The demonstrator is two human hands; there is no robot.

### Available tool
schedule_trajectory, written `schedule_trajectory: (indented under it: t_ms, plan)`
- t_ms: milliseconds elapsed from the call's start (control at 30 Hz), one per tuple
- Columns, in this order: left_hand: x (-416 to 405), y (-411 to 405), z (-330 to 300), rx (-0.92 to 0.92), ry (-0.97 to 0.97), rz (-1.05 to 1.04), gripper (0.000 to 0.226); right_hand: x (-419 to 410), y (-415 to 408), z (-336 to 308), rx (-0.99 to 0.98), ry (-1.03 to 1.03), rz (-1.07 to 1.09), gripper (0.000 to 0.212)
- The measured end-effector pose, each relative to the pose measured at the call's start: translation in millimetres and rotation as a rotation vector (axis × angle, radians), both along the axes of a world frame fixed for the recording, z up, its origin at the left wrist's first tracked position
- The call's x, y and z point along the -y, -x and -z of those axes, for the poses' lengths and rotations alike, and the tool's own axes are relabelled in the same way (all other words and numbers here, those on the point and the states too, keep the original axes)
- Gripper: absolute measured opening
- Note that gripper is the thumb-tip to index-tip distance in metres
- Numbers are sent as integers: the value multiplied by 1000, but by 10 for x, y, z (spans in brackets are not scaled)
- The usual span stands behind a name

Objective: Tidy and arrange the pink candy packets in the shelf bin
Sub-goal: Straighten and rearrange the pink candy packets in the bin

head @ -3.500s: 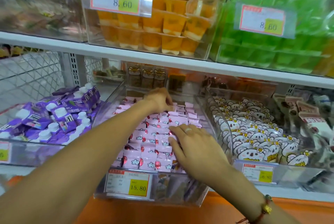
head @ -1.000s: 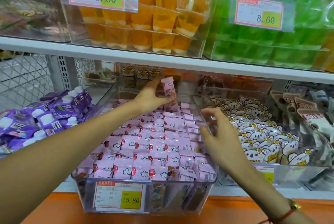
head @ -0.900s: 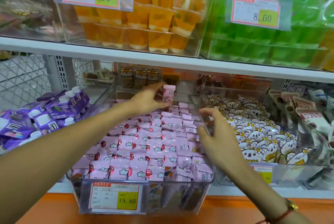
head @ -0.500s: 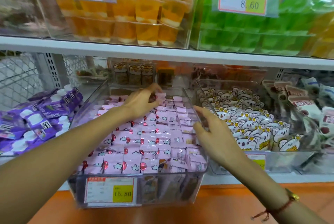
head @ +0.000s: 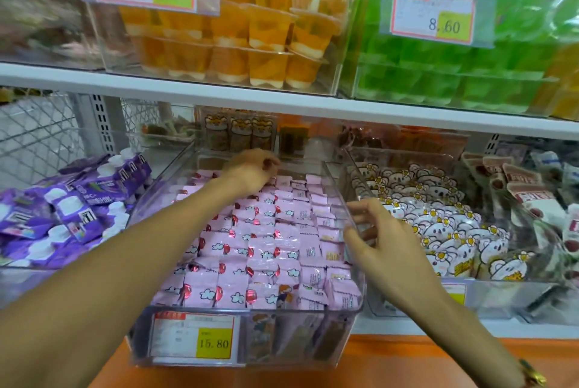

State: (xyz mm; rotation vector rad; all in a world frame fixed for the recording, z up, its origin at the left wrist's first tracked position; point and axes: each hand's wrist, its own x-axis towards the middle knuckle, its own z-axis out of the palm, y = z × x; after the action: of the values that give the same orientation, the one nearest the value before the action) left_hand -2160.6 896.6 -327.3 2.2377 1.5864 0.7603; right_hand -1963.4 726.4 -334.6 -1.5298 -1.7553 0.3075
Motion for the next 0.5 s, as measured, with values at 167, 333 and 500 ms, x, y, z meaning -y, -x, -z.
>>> schedule_trajectory:
  t_ms: [167,333,500]
  plan:
    - [-125,-99,-10,-276,-14,-12,25,2,4,8,-8,13,-11,17]
    - [-213,-95,-29,-397,22,30,29,-3,9,28,-11,5,-16,18]
    - [-229,-28,-18,-336,64,124,28,10,15,21,-4,6,-19,18]
